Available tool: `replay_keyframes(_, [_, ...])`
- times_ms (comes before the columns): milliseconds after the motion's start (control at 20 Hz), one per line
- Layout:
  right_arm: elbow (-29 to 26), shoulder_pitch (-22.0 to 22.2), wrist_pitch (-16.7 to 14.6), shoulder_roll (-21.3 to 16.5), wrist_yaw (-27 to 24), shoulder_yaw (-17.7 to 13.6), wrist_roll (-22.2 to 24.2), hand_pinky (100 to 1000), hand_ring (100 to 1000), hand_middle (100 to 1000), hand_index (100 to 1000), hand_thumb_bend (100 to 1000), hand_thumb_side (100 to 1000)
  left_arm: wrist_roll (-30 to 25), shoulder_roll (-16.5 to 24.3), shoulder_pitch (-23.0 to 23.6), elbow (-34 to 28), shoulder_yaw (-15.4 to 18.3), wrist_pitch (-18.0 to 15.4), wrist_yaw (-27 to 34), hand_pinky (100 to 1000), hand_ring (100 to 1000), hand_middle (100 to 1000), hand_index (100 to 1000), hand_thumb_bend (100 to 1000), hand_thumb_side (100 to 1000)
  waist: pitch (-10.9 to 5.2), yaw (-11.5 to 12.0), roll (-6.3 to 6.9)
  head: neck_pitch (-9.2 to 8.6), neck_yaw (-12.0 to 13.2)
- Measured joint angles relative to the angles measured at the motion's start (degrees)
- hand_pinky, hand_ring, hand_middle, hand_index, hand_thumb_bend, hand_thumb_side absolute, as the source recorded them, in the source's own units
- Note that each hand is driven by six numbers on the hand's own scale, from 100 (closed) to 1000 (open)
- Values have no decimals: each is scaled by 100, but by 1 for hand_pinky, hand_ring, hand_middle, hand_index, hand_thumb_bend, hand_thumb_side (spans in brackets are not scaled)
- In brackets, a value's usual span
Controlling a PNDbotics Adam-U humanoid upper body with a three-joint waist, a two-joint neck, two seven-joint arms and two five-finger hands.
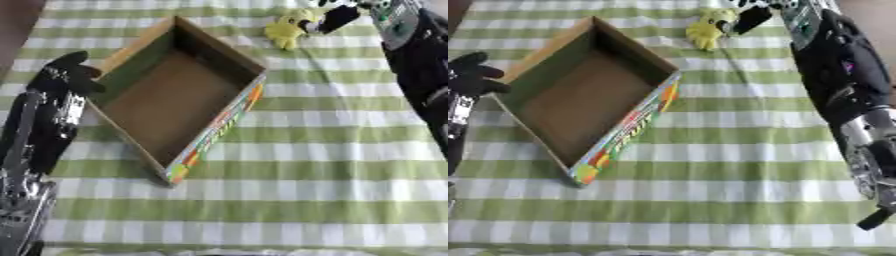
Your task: Pick up objects on the table and place them in the box.
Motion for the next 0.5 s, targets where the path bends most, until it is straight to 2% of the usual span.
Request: replay_keyframes(500, [46, 88, 43, -14, 115, -6, 4, 859, 795, 821, 983, 311, 372, -18, -3, -2, 0, -2, -18, 20, 804, 624, 648, 849, 271, 713, 76, 76, 29, 0, -6])
